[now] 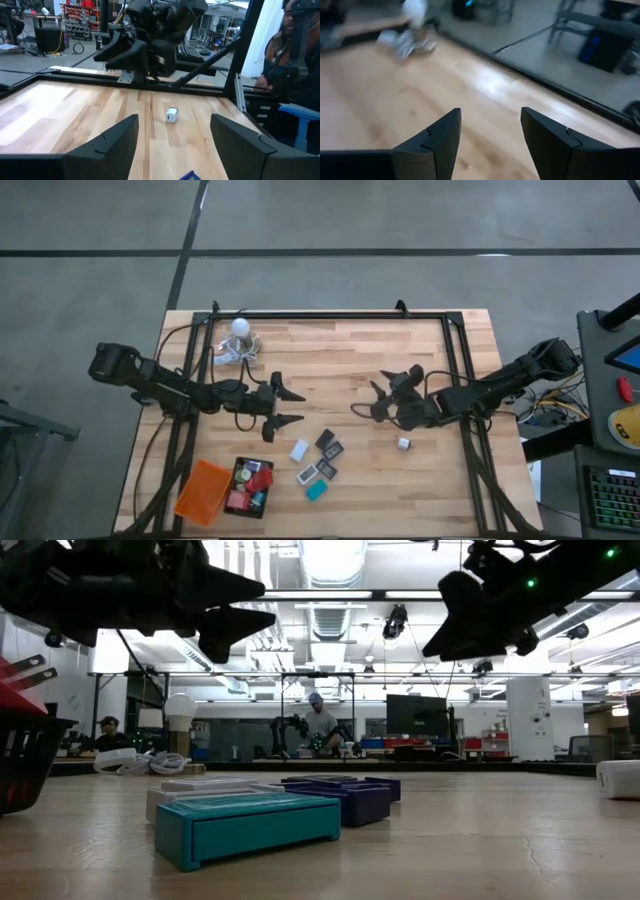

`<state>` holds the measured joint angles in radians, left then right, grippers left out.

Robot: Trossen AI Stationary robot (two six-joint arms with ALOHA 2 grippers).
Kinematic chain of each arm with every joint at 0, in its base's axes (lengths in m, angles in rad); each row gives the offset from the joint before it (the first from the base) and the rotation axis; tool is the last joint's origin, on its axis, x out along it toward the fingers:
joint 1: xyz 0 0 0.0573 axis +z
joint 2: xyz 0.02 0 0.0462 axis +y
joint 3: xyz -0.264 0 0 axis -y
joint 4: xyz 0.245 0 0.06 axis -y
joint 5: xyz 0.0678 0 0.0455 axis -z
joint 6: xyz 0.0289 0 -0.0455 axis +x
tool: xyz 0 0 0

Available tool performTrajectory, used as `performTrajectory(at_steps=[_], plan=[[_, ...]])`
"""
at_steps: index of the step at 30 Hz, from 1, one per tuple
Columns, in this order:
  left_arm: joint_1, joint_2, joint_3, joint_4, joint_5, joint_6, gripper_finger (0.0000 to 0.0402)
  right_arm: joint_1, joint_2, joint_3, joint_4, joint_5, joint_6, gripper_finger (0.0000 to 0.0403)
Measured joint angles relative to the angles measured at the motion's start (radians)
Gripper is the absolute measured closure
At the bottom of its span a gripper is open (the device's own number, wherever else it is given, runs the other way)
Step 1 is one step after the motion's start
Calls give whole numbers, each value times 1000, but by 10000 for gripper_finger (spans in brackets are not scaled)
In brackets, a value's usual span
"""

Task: Pick & Place Office items
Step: Put the white charger adapter into the black basket

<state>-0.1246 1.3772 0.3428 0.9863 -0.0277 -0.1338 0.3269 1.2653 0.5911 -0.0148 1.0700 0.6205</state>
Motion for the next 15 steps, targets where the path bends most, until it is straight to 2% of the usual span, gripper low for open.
performTrajectory(at_steps=[5, 8, 10, 12, 15], plan=[[0, 0, 0, -9, 0, 0, 149, 16, -1, 42, -17, -261, -106, 199], [0, 0, -1, -23, 0, 0, 149, 25, -8, 112, -159, -404, -106, 200], [0, 0, -2, -23, 0, 0, 149, 32, -8, 178, -335, -454, -27, 200], [0, 0, -2, -30, 0, 0, 149, 35, -4, 245, -545, -495, 122, 200], [0, 0, -3, -33, 0, 0, 149, 35, 0, 330, -825, -637, 385, 200]])
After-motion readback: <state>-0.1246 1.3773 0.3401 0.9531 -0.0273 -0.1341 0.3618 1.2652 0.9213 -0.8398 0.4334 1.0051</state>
